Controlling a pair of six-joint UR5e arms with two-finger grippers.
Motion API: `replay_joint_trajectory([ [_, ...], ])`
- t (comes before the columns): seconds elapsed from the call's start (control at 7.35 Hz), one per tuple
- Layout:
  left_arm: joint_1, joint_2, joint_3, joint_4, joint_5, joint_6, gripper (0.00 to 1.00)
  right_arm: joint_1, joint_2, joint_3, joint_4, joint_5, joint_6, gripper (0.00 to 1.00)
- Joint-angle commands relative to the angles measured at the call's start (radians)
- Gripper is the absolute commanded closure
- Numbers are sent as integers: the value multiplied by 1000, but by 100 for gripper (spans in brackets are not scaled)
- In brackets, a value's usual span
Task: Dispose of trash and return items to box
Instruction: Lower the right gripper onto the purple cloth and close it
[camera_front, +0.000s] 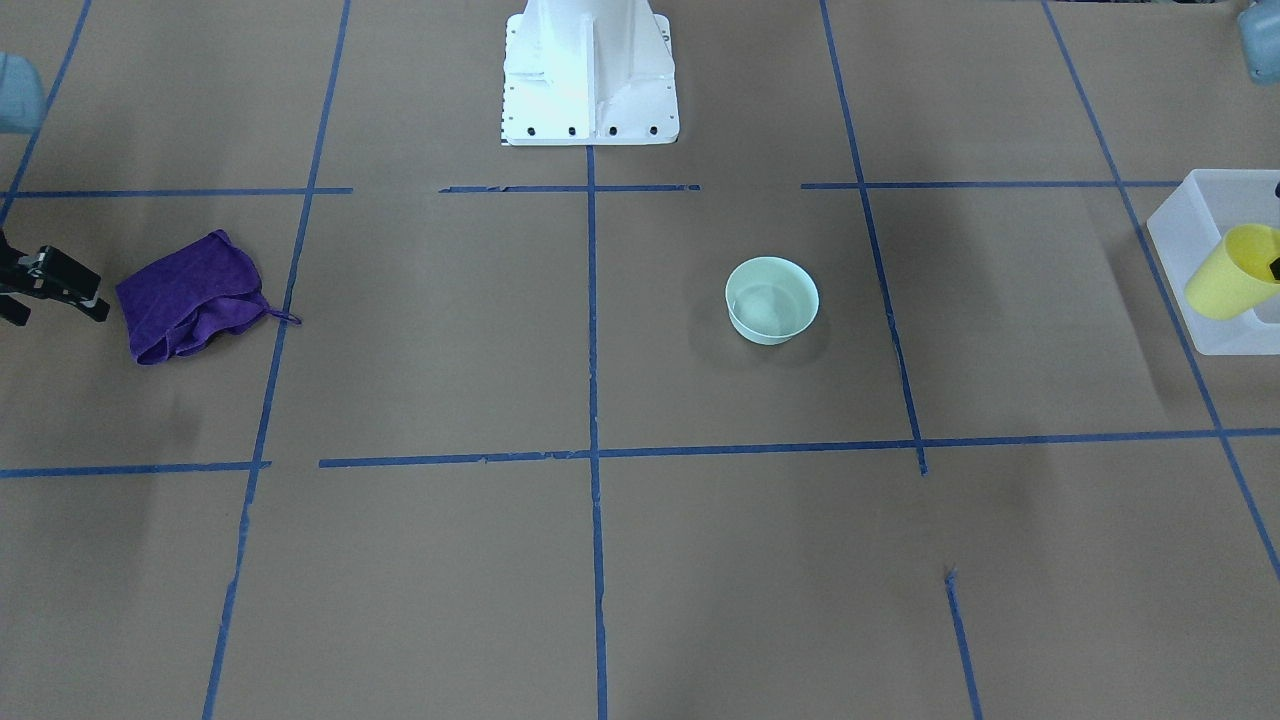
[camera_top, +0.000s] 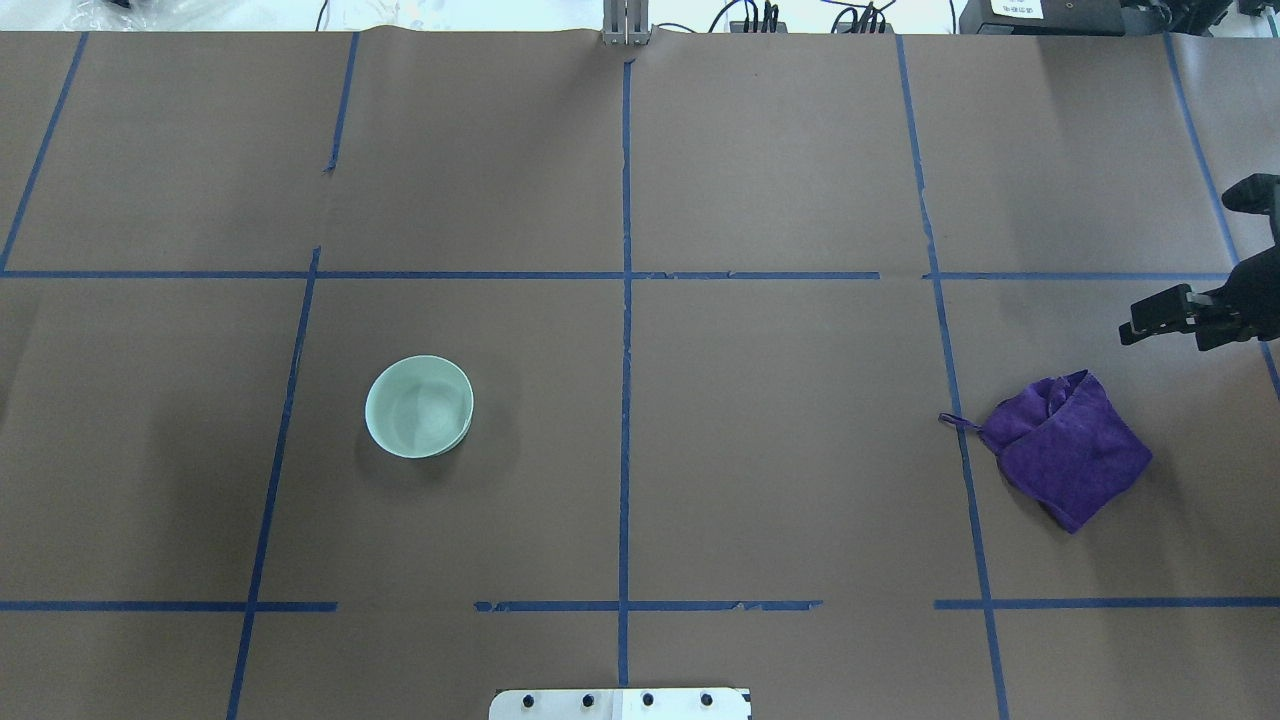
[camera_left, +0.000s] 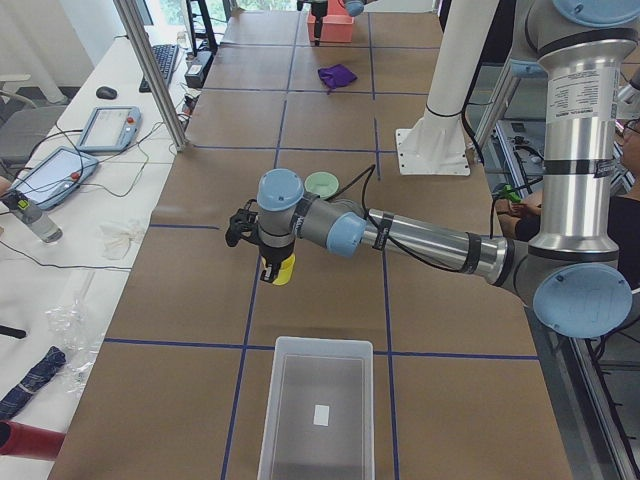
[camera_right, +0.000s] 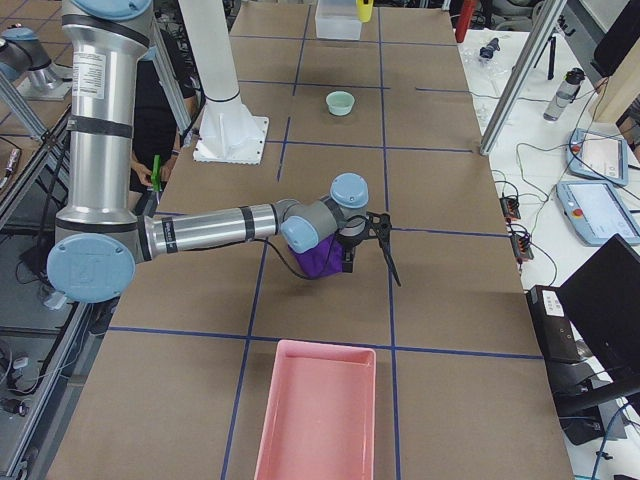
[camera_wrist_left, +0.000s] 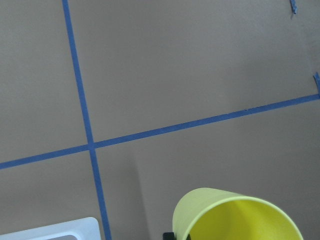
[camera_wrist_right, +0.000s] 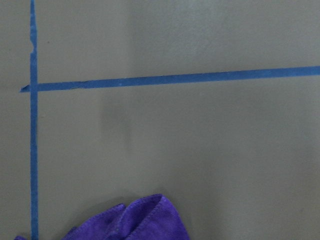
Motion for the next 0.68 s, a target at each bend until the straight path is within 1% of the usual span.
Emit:
replay_joint_trajectory([
  [0.0, -76, -17, -7, 82, 35, 114, 100, -151, 55, -3, 4, -115, 132, 0],
  [0.27, -165, -69, -1, 204, 101, 239, 100, -189, 46, -3, 4, -126, 134, 0],
  [0.54, -199, -79, 6, 225, 109, 282, 100, -213, 40, -14, 2, -128, 133, 0],
])
